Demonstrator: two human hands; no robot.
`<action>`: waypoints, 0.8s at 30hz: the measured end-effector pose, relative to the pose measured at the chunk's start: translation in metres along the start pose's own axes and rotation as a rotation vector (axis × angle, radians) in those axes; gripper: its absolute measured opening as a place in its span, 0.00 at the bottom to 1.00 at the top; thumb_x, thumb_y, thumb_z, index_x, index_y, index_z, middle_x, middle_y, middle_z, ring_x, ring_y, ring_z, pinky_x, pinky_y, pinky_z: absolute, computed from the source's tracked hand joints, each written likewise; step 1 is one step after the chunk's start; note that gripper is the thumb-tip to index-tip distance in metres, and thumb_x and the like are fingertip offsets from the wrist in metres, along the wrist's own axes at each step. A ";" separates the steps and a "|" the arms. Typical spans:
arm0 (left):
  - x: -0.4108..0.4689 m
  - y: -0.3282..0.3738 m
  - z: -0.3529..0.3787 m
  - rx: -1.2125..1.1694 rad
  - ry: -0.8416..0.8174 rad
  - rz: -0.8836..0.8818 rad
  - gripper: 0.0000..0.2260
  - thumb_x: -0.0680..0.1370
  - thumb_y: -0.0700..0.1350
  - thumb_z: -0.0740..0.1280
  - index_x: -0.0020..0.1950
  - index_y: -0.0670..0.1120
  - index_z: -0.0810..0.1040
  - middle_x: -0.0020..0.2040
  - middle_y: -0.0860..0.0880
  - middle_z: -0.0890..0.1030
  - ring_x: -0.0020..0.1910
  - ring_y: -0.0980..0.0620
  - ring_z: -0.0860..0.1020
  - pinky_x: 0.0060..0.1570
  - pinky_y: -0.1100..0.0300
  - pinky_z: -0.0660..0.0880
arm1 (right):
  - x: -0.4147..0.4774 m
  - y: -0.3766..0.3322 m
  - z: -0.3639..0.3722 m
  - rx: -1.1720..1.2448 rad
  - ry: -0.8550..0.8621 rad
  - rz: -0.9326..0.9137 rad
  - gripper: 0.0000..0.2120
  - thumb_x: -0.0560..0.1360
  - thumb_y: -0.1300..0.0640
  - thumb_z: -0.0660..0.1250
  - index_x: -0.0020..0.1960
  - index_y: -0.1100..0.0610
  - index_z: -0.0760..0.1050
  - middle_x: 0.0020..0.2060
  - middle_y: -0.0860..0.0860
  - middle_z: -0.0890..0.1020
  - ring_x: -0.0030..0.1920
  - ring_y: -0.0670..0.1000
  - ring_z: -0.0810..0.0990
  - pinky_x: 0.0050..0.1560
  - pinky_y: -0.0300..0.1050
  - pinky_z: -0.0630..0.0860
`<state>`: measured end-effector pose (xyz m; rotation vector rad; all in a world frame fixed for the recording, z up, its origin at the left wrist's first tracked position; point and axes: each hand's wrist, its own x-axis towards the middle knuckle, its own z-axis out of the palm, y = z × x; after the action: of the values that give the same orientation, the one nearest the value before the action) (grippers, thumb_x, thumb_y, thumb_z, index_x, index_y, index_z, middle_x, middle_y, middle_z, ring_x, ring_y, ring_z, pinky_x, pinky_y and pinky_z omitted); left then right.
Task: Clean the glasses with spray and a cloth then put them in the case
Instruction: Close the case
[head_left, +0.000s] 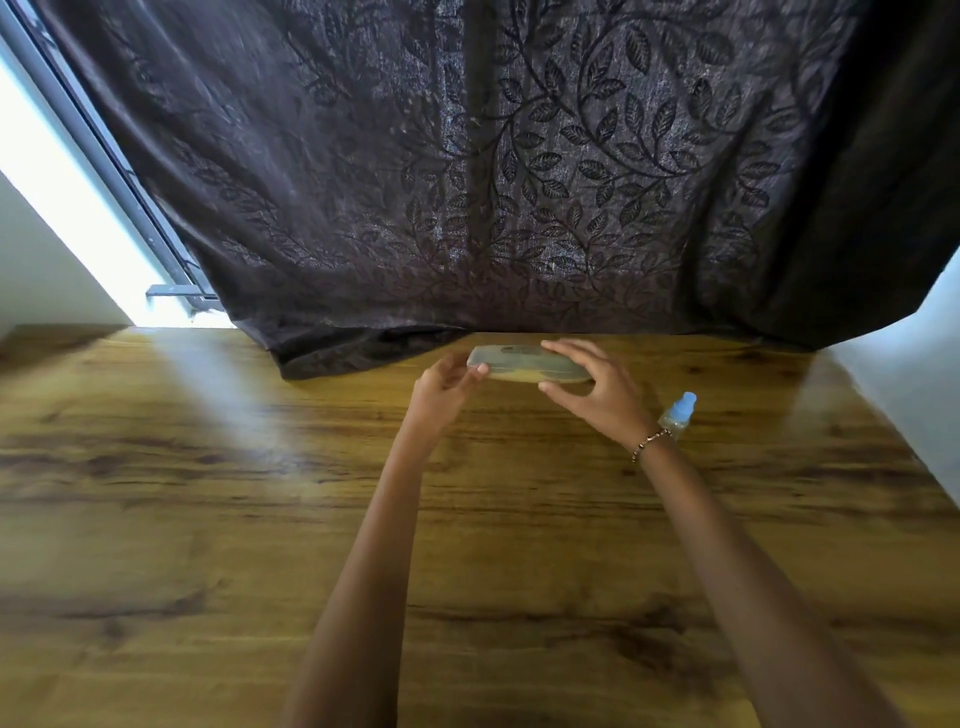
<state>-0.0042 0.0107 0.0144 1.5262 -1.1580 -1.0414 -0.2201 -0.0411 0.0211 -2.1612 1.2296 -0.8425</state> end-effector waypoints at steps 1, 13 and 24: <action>-0.001 -0.002 0.002 0.004 -0.008 0.003 0.22 0.77 0.50 0.67 0.68 0.42 0.71 0.59 0.45 0.80 0.58 0.48 0.78 0.61 0.48 0.75 | -0.001 0.003 -0.001 0.009 -0.035 0.021 0.23 0.72 0.47 0.71 0.66 0.42 0.72 0.62 0.40 0.71 0.60 0.37 0.68 0.55 0.24 0.60; -0.012 -0.041 0.011 0.367 -0.075 0.039 0.26 0.72 0.41 0.73 0.67 0.44 0.70 0.60 0.47 0.80 0.61 0.50 0.77 0.61 0.61 0.70 | -0.013 0.031 0.019 -0.093 -0.298 0.180 0.28 0.70 0.55 0.74 0.67 0.51 0.69 0.61 0.47 0.71 0.64 0.49 0.68 0.65 0.49 0.68; -0.004 -0.063 0.012 0.654 -0.063 0.077 0.29 0.72 0.49 0.72 0.71 0.52 0.67 0.65 0.50 0.76 0.67 0.46 0.68 0.68 0.52 0.61 | -0.017 0.039 0.032 -0.061 -0.279 0.191 0.28 0.68 0.57 0.76 0.65 0.51 0.71 0.57 0.44 0.71 0.61 0.45 0.68 0.61 0.42 0.65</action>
<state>-0.0039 0.0206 -0.0488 1.9284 -1.6957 -0.6872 -0.2255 -0.0403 -0.0314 -2.0818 1.3034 -0.4132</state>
